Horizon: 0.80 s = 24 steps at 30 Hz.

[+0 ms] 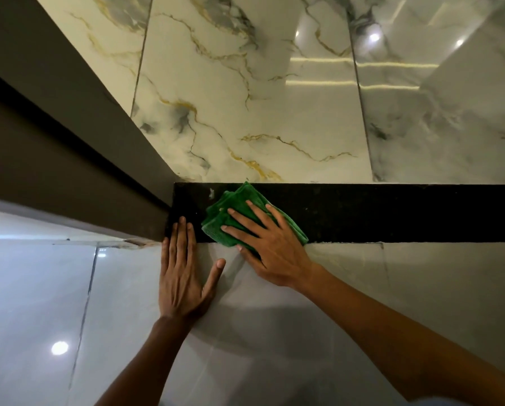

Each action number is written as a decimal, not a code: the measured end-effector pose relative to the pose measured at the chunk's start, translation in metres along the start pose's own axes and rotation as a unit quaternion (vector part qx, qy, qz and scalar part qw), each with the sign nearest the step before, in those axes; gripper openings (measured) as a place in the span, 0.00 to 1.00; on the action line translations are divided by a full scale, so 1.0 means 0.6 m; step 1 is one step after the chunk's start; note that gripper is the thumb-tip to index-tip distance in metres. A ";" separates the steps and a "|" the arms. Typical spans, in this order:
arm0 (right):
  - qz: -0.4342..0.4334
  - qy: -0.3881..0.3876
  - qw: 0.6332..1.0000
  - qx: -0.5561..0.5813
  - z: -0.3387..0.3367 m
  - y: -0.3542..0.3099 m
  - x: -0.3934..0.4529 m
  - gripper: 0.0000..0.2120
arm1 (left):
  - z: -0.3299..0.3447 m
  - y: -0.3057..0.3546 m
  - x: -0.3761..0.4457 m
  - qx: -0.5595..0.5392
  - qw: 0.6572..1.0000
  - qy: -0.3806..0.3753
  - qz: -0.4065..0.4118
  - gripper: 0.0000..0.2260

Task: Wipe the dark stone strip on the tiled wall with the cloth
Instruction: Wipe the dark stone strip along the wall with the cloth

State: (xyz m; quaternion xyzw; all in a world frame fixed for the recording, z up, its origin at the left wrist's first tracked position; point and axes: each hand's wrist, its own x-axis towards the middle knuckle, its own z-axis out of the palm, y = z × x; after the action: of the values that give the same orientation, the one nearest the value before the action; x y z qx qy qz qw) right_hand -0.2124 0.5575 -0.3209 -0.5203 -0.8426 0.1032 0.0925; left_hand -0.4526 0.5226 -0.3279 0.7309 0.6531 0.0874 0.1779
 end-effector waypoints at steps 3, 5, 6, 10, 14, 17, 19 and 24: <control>0.028 0.010 1.000 0.000 -0.005 0.015 -0.028 0.27 | 0.005 0.012 0.007 0.007 1.000 -0.003 0.019 0.45; 0.051 0.024 0.998 -0.003 -0.007 0.029 -0.047 0.26 | 0.012 0.028 0.011 0.010 0.999 -0.003 0.033 0.45; 0.062 0.030 0.998 -0.005 -0.008 0.036 -0.056 0.26 | 0.015 0.037 0.013 0.011 0.999 -0.003 0.041 0.45; 0.113 0.048 0.992 -0.011 -0.011 0.071 -0.088 0.27 | 0.028 0.079 0.017 0.012 0.997 -0.018 0.068 0.45; 0.180 0.064 0.982 -0.004 -0.020 0.105 -0.115 0.27 | 0.043 0.123 0.018 0.024 0.994 -0.035 0.102 0.46; 0.219 0.067 0.973 -0.002 -0.032 0.131 -0.134 0.27 | 0.053 0.146 0.019 0.030 0.992 -0.044 0.118 0.45; 0.240 0.065 0.969 -0.003 -0.042 0.152 -0.145 0.27 | 0.056 0.152 0.022 0.046 0.989 -0.046 0.131 0.45; 0.308 0.072 0.949 0.000 -0.075 0.221 -0.182 0.26 | 0.068 0.148 0.027 0.084 0.980 -0.039 0.176 0.45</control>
State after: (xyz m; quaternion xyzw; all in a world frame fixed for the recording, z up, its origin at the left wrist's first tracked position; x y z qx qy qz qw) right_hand -0.0385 0.5213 -0.3186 -0.7604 -0.6327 0.0888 0.1168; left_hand -0.3540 0.5249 -0.3337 0.8496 0.5117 0.0331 0.1230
